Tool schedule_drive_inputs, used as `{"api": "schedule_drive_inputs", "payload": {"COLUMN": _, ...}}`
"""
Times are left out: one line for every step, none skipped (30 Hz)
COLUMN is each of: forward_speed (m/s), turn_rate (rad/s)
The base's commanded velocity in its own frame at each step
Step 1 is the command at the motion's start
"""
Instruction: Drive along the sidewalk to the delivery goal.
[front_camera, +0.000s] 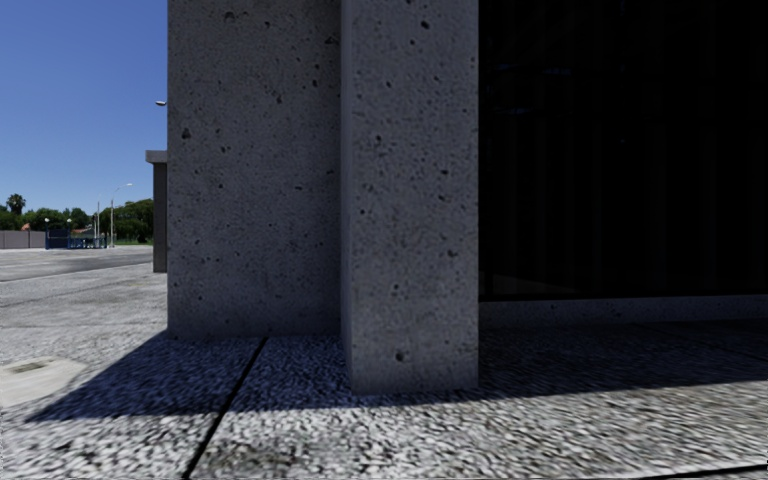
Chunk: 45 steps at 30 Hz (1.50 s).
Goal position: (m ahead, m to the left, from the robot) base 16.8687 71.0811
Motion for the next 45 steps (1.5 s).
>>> {"api": "schedule_drive_inputs", "payload": {"forward_speed": 0.62, "turn_rate": 0.0}}
{"api": "schedule_drive_inputs", "payload": {"forward_speed": 0.62, "turn_rate": 0.0}}
{"api": "schedule_drive_inputs", "payload": {"forward_speed": 0.62, "turn_rate": 0.0}}
{"api": "schedule_drive_inputs", "payload": {"forward_speed": 0.62, "turn_rate": 0.0}}
{"api": "schedule_drive_inputs", "payload": {"forward_speed": 0.61, "turn_rate": 0.0}}
{"api": "schedule_drive_inputs", "payload": {"forward_speed": 0.61, "turn_rate": 0.0}}
{"api": "schedule_drive_inputs", "payload": {"forward_speed": 0.61, "turn_rate": 0.0}}
{"api": "schedule_drive_inputs", "payload": {"forward_speed": 0.58, "turn_rate": 0.0}}
{"api": "schedule_drive_inputs", "payload": {"forward_speed": 0.52, "turn_rate": 0.0}}
{"api": "schedule_drive_inputs", "payload": {"forward_speed": 0.48, "turn_rate": 0.0}}
{"api": "schedule_drive_inputs", "payload": {"forward_speed": 0.46, "turn_rate": 0.0}}
{"api": "schedule_drive_inputs", "payload": {"forward_speed": 0.46, "turn_rate": 0.0}}
{"api": "schedule_drive_inputs", "payload": {"forward_speed": 0.45, "turn_rate": 0.0}}
{"api": "schedule_drive_inputs", "payload": {"forward_speed": 0.41, "turn_rate": 0.0}}
{"api": "schedule_drive_inputs", "payload": {"forward_speed": 0.34, "turn_rate": -0.36}}
{"api": "schedule_drive_inputs", "payload": {"forward_speed": 0.32, "turn_rate": -0.49}}
{"api": "schedule_drive_inputs", "payload": {"forward_speed": 0.32, "turn_rate": -0.49}}
{"api": "schedule_drive_inputs", "payload": {"forward_speed": 0.32, "turn_rate": -0.61}}
{"api": "schedule_drive_inputs", "payload": {"forward_speed": 0.32, "turn_rate": -0.7}}
{"api": "schedule_drive_inputs", "payload": {"forward_speed": 0.33, "turn_rate": -0.73}}
{"api": "schedule_drive_inputs", "payload": {"forward_speed": 0.37, "turn_rate": -0.74}}
{"api": "schedule_drive_inputs", "payload": {"forward_speed": 0.37, "turn_rate": -0.74}}
{"api": "schedule_drive_inputs", "payload": {"forward_speed": 0.45, "turn_rate": -0.74}}
{"api": "schedule_drive_inputs", "payload": {"forward_speed": 0.61, "turn_rate": -0.74}}
{"api": "schedule_drive_inputs", "payload": {"forward_speed": 0.77, "turn_rate": -0.74}}
{"api": "schedule_drive_inputs", "payload": {"forward_speed": 0.77, "turn_rate": -0.74}}
{"api": "schedule_drive_inputs", "payload": {"forward_speed": 0.85, "turn_rate": -0.74}}
{"api": "schedule_drive_inputs", "payload": {"forward_speed": 0.88, "turn_rate": -0.74}}
{"api": "schedule_drive_inputs", "payload": {"forward_speed": 0.92, "turn_rate": -0.74}}
{"api": "schedule_drive_inputs", "payload": {"forward_speed": 0.96, "turn_rate": -0.74}}
{"api": "schedule_drive_inputs", "payload": {"forward_speed": 1.03, "turn_rate": -0.74}}
{"api": "schedule_drive_inputs", "payload": {"forward_speed": 1.03, "turn_rate": -0.74}}
{"api": "schedule_drive_inputs", "payload": {"forward_speed": 1.08, "turn_rate": -0.74}}
{"api": "schedule_drive_inputs", "payload": {"forward_speed": 1.1, "turn_rate": -0.74}}
{"api": "schedule_drive_inputs", "payload": {"forward_speed": 1.11, "turn_rate": -0.74}}
{"api": "schedule_drive_inputs", "payload": {"forward_speed": 1.11, "turn_rate": -0.74}}
{"api": "schedule_drive_inputs", "payload": {"forward_speed": 1.11, "turn_rate": -0.74}}
{"api": "schedule_drive_inputs", "payload": {"forward_speed": 1.11, "turn_rate": -0.74}}
{"api": "schedule_drive_inputs", "payload": {"forward_speed": 1.11, "turn_rate": -0.74}}
{"api": "schedule_drive_inputs", "payload": {"forward_speed": 1.12, "turn_rate": -0.74}}
{"api": "schedule_drive_inputs", "payload": {"forward_speed": 1.12, "turn_rate": -0.74}}
{"api": "schedule_drive_inputs", "payload": {"forward_speed": 1.12, "turn_rate": -0.74}}
{"api": "schedule_drive_inputs", "payload": {"forward_speed": 1.12, "turn_rate": -0.74}}
{"api": "schedule_drive_inputs", "payload": {"forward_speed": 1.12, "turn_rate": -0.74}}
{"api": "schedule_drive_inputs", "payload": {"forward_speed": 1.12, "turn_rate": -0.74}}
